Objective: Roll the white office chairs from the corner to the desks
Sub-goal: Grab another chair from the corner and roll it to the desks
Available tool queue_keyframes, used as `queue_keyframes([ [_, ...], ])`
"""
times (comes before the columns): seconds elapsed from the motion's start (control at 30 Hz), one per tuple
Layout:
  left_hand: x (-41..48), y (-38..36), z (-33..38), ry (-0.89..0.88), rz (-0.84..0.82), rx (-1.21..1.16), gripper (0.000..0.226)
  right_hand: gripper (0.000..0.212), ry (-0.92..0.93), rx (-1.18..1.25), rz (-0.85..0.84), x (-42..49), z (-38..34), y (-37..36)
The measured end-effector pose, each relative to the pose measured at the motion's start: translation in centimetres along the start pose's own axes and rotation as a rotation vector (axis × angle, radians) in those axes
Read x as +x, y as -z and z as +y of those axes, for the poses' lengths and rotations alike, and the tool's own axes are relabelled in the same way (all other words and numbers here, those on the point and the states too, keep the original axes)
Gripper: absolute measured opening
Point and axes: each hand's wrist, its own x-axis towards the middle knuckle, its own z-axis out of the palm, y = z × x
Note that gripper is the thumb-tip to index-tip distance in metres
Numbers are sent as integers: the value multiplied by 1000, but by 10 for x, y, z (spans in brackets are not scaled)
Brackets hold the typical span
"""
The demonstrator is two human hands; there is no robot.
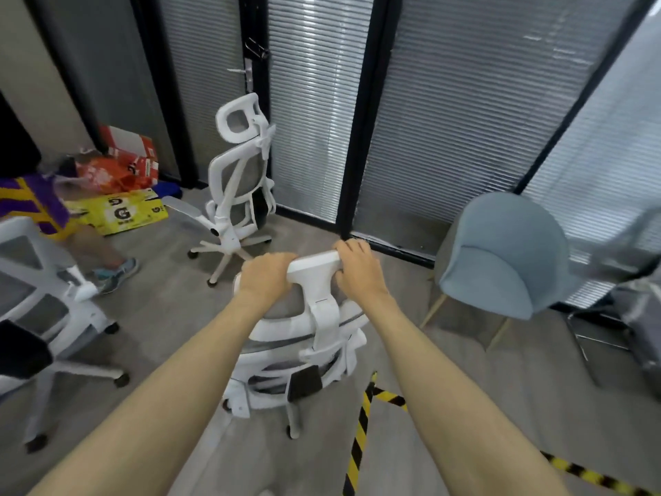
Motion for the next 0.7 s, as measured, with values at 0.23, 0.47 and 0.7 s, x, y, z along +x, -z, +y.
queue_keyframes([
  [0.23,-82,-13,81,-105,1,15,21,51,-166,-26,94,-143,34,47],
  [0.47,-163,-24,146,-313,-36,40,30,52,-327,-79,232,-292,44,85],
  [0.7,-259,-35,202,-547,15,-26,23,51,-535,-236,265,-437,21,132],
])
